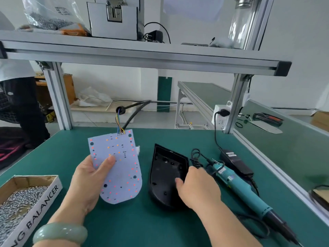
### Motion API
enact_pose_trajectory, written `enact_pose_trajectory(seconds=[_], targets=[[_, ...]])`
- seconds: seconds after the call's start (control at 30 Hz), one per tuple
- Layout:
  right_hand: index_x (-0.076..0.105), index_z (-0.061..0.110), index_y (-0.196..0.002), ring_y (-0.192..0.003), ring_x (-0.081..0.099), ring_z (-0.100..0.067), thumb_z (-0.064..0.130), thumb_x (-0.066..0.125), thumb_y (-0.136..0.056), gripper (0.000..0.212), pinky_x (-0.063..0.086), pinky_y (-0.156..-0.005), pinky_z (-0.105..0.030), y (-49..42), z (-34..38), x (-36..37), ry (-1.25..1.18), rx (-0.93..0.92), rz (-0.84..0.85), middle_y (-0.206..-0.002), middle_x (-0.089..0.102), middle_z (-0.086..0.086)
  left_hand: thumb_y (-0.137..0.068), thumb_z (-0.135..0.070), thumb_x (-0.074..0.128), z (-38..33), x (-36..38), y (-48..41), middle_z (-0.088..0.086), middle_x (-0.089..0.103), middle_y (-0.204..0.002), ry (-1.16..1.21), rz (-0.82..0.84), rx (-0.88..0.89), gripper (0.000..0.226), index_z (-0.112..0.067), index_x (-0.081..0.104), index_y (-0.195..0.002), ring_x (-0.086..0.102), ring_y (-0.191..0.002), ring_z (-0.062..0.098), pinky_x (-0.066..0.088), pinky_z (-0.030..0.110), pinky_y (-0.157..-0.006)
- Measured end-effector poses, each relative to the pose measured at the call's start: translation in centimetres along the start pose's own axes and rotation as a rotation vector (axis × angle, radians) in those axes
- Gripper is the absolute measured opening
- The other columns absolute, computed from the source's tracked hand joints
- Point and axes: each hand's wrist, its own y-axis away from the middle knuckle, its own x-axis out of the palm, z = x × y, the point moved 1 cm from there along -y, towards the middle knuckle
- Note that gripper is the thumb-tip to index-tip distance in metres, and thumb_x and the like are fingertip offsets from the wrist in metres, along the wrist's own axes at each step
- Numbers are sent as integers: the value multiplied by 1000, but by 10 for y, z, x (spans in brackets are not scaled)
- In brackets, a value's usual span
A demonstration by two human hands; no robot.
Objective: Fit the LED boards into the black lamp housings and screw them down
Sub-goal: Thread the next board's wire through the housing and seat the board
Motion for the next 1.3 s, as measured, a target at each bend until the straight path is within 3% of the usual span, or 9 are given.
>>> enact_pose_trajectory(seconds=[0.1,0.27,0.37,0.47,0.67,0.83,0.97,1.13,1.3], targets=[[51,16,-97,-99,62,-27,26,48,-93,11,39,-65,-29,-1,3,1,14,21,-19,-108,64,-5,-82,-24,63,-9,4,2,0,75,-96,63,-43,72,12,-21,69,-92,72,-80,17,60,38,-68],[37,12,-104,-86,57,-26,18,42,-95,11,39,-66,-29,-3,-7,0,-267,42,-131,-105,62,-11,-81,-25,58,-30,9,8,-7,75,-94,222,-40,180,19,-22,67,-97,71,-80,10,60,33,-68],[40,9,-133,-99,57,-26,17,42,-97,37,37,-73,-26,-1,-13,1,-423,43,-165,-115,62,-10,-81,-25,57,-32,15,13,-5,75,-90,264,34,114,19,-21,68,-95,72,-76,11,60,34,-64],[47,14,-127,-99,60,-24,16,45,-96,31,41,-75,-28,1,-15,0,-542,-10,-243,-101,63,-2,-79,-26,58,-28,21,18,0,75,-85,256,95,11,21,-16,67,-95,72,-69,15,58,33,-57],[36,17,-146,-112,55,-20,18,51,-97,51,40,-94,-28,-1,-18,1,-741,-29,-338,-119,59,-1,-75,-27,61,-23,26,20,5,75,-87,233,114,-73,24,-13,67,-95,72,-67,19,57,35,-52],[54,26,-129,-114,58,-12,5,49,-96,39,44,-102,-30,-4,-18,4,-1003,-24,-368,-121,63,8,-75,-30,62,-24,19,15,2,75,-91,263,54,-73,34,-13,66,-104,72,-69,18,58,36,-55],[55,45,-98,-95,61,6,1,50,-94,45,44,-82,-7,-2,-17,3,-1134,-61,-454,-100,65,22,-84,-27,60,-24,13,11,-2,75,-92,281,-44,-54,22,-16,66,-102,72,-70,14,57,33,-53],[54,46,-98,-98,59,9,-1,50,-94,47,41,-81,0,0,-17,0,-1202,-103,-506,-105,64,23,-92,-24,58,-23,11,9,-4,75,-89,274,-106,-47,15,-16,66,-102,71,-68,13,56,33,-50],[56,42,-98,-95,60,4,-7,50,-89,50,41,-81,-4,2,-18,0,-1109,-210,-506,-95,65,23,-92,-27,57,-29,13,10,-4,74,-100,309,-125,16,31,-14,62,-119,72,-77,12,58,34,-56]])
